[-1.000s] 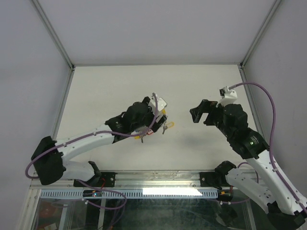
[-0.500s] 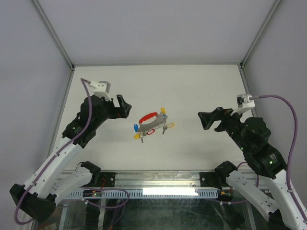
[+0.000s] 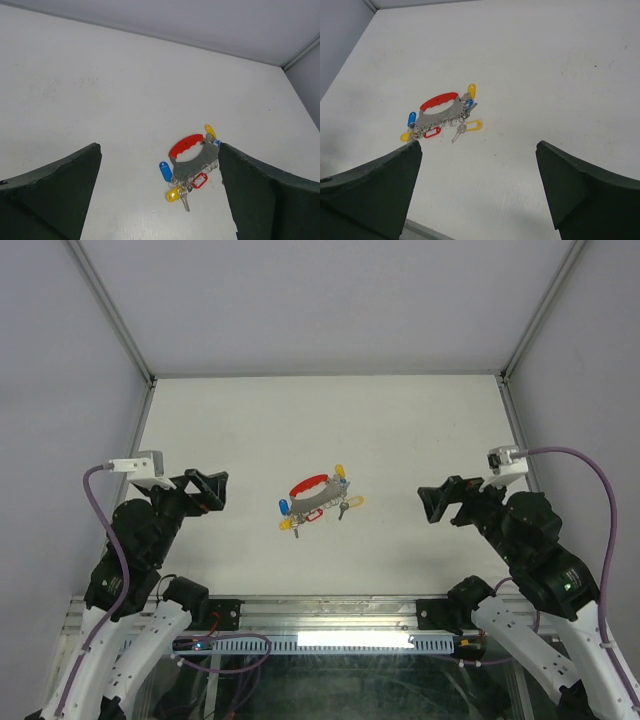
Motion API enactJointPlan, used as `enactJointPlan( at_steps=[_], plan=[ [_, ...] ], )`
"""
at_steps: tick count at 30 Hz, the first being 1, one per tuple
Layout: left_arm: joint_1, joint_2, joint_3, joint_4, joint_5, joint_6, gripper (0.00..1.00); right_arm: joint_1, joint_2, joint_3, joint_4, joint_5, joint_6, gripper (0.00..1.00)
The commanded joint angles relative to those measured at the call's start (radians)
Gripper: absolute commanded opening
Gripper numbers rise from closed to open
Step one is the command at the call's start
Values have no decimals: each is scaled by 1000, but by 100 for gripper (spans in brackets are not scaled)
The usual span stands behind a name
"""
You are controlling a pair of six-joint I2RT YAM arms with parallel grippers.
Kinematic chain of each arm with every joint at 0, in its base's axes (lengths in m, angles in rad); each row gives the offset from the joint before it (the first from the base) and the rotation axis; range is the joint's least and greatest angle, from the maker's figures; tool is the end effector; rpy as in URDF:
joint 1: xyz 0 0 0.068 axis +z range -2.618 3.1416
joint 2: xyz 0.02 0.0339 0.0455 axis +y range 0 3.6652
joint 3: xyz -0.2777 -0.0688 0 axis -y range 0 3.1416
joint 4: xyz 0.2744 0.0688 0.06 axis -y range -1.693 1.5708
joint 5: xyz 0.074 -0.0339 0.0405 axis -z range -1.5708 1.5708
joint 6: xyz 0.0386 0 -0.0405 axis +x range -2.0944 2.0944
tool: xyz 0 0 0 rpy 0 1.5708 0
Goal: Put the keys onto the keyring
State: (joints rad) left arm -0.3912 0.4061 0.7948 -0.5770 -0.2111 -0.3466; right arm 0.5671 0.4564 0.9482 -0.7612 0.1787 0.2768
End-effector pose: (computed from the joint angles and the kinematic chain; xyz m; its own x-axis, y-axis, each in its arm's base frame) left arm 0.1009 -0.0329 0.3618 -0.2248 -0.2666 -0.9372 0.1129 0.9482 -0.2968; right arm 0.0815 0.0438 0.3885 -0.3209 0.1144 -0.9402 -0.3081 0.9260 0.2179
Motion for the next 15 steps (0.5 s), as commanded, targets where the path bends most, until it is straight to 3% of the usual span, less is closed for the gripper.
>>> enactJointPlan(
  at_steps=[1, 15],
  plan=[
    [4, -43, -86, -9, -87, 13, 99, 0, -35, -48, 28, 15, -36, 100],
    [4, -28, -99, 9, -56, 46, 99, 1, -66, -96, 70, -12, -69, 100]
  ],
)
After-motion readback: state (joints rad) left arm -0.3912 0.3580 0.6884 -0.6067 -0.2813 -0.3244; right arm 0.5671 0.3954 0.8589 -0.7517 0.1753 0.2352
